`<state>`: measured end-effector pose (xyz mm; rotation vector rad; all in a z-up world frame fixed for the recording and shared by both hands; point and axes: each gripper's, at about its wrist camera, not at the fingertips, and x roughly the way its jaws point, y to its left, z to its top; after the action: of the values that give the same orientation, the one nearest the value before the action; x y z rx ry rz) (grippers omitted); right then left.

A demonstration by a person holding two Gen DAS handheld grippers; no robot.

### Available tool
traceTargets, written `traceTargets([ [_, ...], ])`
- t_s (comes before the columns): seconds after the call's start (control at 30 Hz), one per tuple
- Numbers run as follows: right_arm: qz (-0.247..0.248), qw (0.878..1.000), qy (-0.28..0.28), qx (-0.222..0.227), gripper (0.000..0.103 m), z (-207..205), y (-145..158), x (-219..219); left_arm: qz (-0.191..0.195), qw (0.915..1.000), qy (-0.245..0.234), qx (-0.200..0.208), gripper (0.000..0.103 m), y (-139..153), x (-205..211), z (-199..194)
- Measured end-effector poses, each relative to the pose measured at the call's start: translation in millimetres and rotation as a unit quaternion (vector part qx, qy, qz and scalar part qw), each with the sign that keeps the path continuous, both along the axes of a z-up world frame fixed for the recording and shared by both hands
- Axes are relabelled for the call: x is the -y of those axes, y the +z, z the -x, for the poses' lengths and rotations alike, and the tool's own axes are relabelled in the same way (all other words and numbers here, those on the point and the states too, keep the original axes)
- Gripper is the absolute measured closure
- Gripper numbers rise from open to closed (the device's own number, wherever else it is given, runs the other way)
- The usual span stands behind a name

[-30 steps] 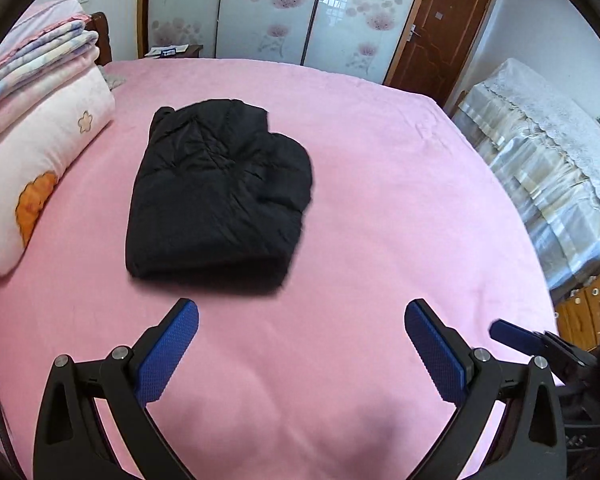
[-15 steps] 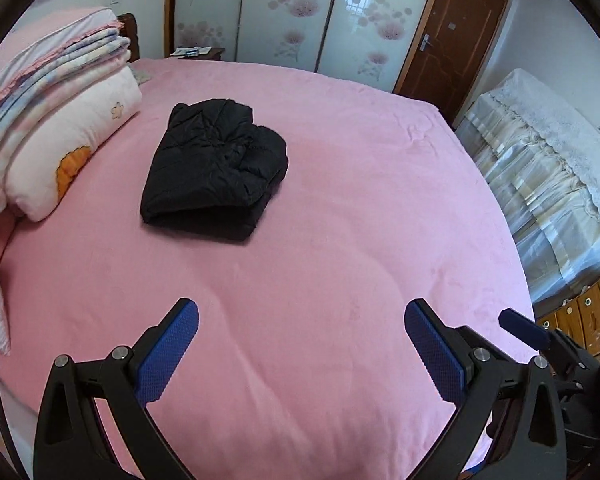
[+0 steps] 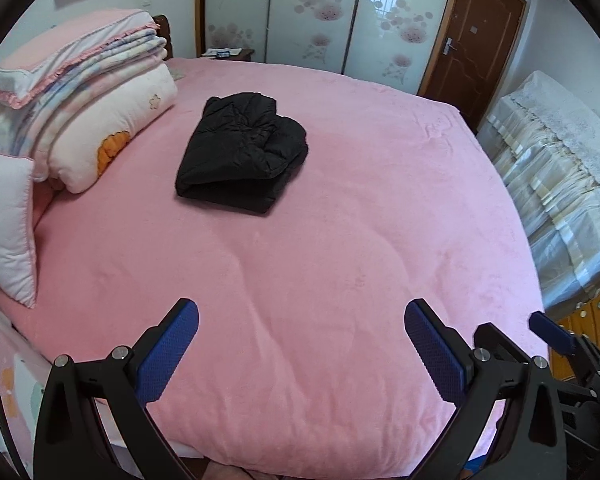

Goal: Fold large clothes

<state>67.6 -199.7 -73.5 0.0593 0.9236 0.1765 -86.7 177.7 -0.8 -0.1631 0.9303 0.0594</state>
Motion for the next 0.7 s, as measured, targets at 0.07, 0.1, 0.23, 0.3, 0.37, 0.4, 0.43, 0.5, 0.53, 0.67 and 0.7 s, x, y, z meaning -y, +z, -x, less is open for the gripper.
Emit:
traceTargets([
  [0.07, 0.003, 1.000, -0.006, -0.002, 0.013, 3, -2, 2, -0.002, 1.0000, 0.004, -0.004, 0.001, -2, 1, 2],
  [0.1, 0.005, 1.000, -0.008, -0.003, 0.013, 4, -3, 3, -0.004, 1.0000, 0.005, -0.005, 0.001, -3, 2, 4],
  [0.23, 0.012, 1.000, -0.013, -0.004, 0.013, 9, -5, 7, -0.027, 0.9996, 0.008, 0.000, 0.001, -2, 7, 11],
  [0.3, 0.010, 1.000, -0.016, -0.007, 0.013, 11, -6, 10, -0.037, 0.9993, 0.007, 0.004, 0.001, -1, 10, 13],
  [0.37, 0.005, 1.000, -0.017, -0.007, 0.013, 13, -4, 12, -0.042, 0.9991, 0.003, 0.005, 0.001, 0, 12, 16],
  [0.4, 0.004, 1.000, -0.019, -0.004, 0.013, 14, -3, 13, -0.045, 0.9990, 0.003, 0.004, 0.001, 0, 13, 17],
  [0.43, 0.005, 1.000, -0.020, 0.000, 0.013, 15, -1, 14, -0.047, 0.9989, 0.001, 0.002, 0.001, -1, 14, 18],
  [0.5, 0.006, 1.000, -0.018, 0.005, 0.013, 17, 2, 14, -0.047, 0.9989, 0.002, 0.002, 0.001, 1, 14, 21],
  [0.53, 0.006, 1.000, -0.018, 0.007, 0.013, 18, 3, 14, -0.048, 0.9989, 0.002, 0.003, 0.001, 3, 14, 21],
  [0.67, 0.005, 1.000, -0.013, 0.013, 0.013, 22, 8, 14, -0.047, 0.9988, 0.005, 0.006, 0.001, 7, 13, 25],
  [0.7, 0.005, 1.000, -0.013, 0.014, 0.013, 23, 9, 15, -0.047, 0.9989, 0.006, 0.006, 0.001, 8, 13, 25],
])
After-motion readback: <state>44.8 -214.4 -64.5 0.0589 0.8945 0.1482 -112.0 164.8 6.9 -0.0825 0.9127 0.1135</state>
